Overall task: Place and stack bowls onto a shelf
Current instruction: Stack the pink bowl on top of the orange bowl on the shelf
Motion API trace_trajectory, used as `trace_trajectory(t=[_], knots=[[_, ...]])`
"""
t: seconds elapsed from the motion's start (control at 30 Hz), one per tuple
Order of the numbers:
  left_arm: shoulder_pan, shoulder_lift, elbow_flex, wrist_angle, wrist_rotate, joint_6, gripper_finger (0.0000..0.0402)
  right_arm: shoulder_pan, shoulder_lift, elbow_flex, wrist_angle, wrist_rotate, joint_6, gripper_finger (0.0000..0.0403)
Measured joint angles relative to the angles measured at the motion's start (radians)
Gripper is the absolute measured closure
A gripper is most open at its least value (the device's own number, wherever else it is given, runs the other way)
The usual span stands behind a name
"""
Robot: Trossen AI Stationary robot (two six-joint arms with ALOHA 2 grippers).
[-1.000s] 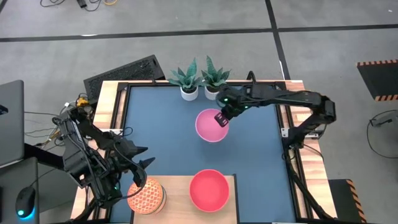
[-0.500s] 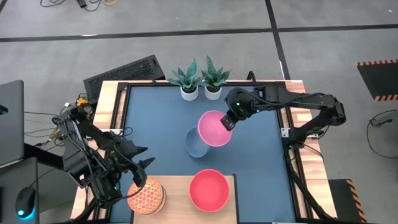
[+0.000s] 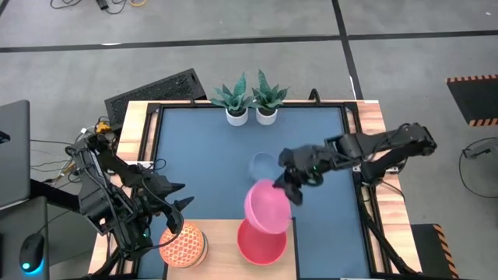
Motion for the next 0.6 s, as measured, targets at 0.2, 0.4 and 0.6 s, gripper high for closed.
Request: trace_trajectory(t=[0.2, 0.4, 0.6], knots=[[0.000, 0.000, 0.000, 0.001, 0.000, 0.000, 0.0187, 0.095, 0.000, 0.057, 0.015, 0.056, 0.012, 0.0376], [0.000, 0.000, 0.000, 0.008, 0.000, 0.000, 0.0187, 0.133, 0.000, 0.189, 0.012, 0.091, -0.026, 0.0376], [0.000, 0.000, 0.000, 0.010, 0.000, 0.023, 0.0187, 0.144, 0.044, 0.254, -0.064, 0.085, -0.030, 0.0376]])
